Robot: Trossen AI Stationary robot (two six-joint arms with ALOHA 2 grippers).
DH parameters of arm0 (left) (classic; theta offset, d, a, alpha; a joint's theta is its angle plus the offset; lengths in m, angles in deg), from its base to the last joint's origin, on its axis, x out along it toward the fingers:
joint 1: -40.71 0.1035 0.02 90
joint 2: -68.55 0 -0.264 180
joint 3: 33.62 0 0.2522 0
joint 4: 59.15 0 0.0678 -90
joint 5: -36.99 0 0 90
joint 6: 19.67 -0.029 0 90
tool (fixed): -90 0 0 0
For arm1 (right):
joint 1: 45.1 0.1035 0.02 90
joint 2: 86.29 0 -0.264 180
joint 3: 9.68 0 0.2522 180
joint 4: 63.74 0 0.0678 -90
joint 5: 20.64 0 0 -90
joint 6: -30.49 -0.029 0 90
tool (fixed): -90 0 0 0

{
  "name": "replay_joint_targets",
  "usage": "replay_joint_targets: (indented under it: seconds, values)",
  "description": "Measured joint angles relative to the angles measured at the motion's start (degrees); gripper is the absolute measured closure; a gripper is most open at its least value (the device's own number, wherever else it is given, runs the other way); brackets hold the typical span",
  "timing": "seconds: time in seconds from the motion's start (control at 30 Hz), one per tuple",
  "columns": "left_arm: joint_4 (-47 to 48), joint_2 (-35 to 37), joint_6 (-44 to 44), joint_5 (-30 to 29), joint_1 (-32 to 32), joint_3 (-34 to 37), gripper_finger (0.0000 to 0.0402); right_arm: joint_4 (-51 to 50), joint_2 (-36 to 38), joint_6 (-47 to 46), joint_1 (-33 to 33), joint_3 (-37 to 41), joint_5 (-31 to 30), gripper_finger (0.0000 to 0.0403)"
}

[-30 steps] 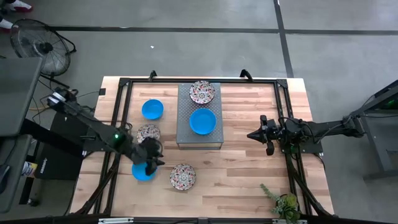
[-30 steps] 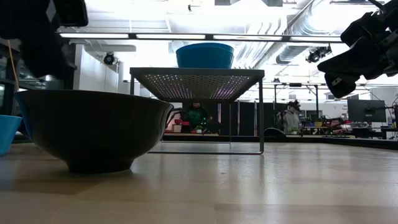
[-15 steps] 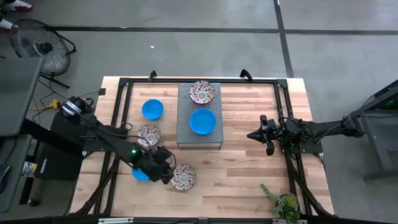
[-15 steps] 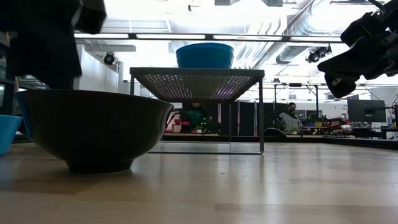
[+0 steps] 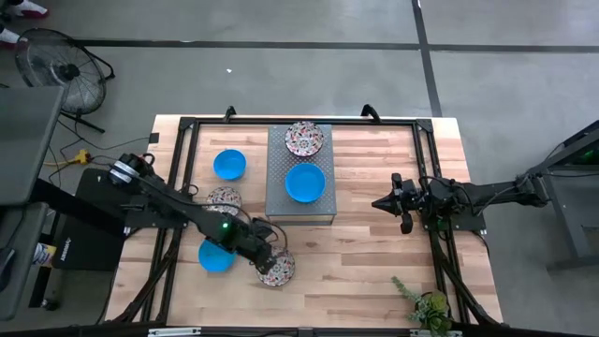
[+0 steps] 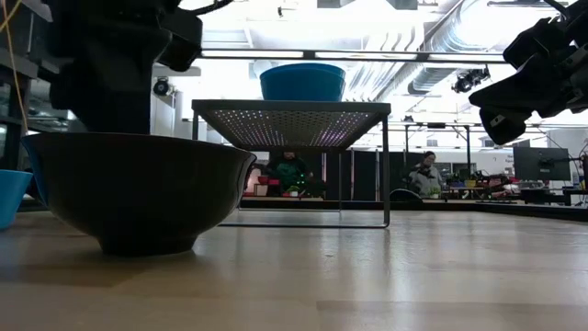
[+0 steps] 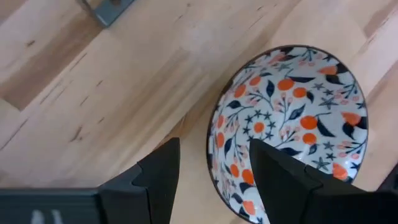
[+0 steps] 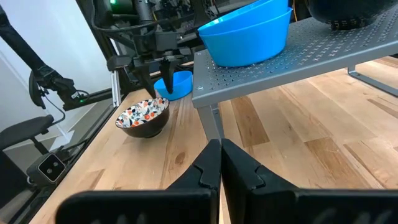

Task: Pick & Place Mini bowls
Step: Stack the white patterned bowl on the white patterned bowls on the shelf

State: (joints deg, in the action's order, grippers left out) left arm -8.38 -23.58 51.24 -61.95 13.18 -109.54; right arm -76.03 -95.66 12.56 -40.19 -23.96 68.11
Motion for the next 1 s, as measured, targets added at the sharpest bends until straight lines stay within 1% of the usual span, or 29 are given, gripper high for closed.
replay_joint_targets:
  seconds: [0.2, 0.27, 0.4, 0.57, 0.67, 0.83, 0.9, 1.0]
  values:
    - [4.0, -2.2, -1.7, 2.7, 1.3, -1.7, 0.0212, 0.0, 0.0, 0.0, 0.0, 0.0, 0.0, 0.0402]
    - [2.4, -2.6, -2.0, 3.7, 1.3, -1.9, 0.0212, 0.0, 0.0, 0.0, 0.0, 0.0, 0.0, 0.0402]
    - [2.1, -2.7, -3.1, 5.7, 1.3, -1.9, 0.0212, 0.0, 0.0, 0.0, 0.0, 0.0, 0.0, 0.0402]
    - [2.5, -2.7, -3.2, 5.4, 1.5, -1.9, 0.0212, 0.1, 0.0, 0.0, 0.0, 0.0, 0.0, 0.0402]
    - [4.0, -2.8, -3.3, 6.5, 1.7, -1.9, 0.0221, 0.1, 0.0, 0.0, 0.0, 0.0, 0.0, 0.0402]
    - [2.5, -5.3, -4.1, 8.5, 1.7, -1.7, 0.0246, 0.1, 0.0, 0.0, 0.0, 0.0, 0.0, 0.0402]
    - [0.5, -6.2, -4.9, 9.6, 1.7, -1.9, 0.0252, 0.1, 0.0, 0.0, 0.0, 0.0, 0.0, 0.0402]
    - [0.0, -7.2, -5.7, 10.4, 1.7, -1.7, 0.0259, 0.1, 0.0, 0.0, 0.0, 0.0, 0.0, 0.0402]
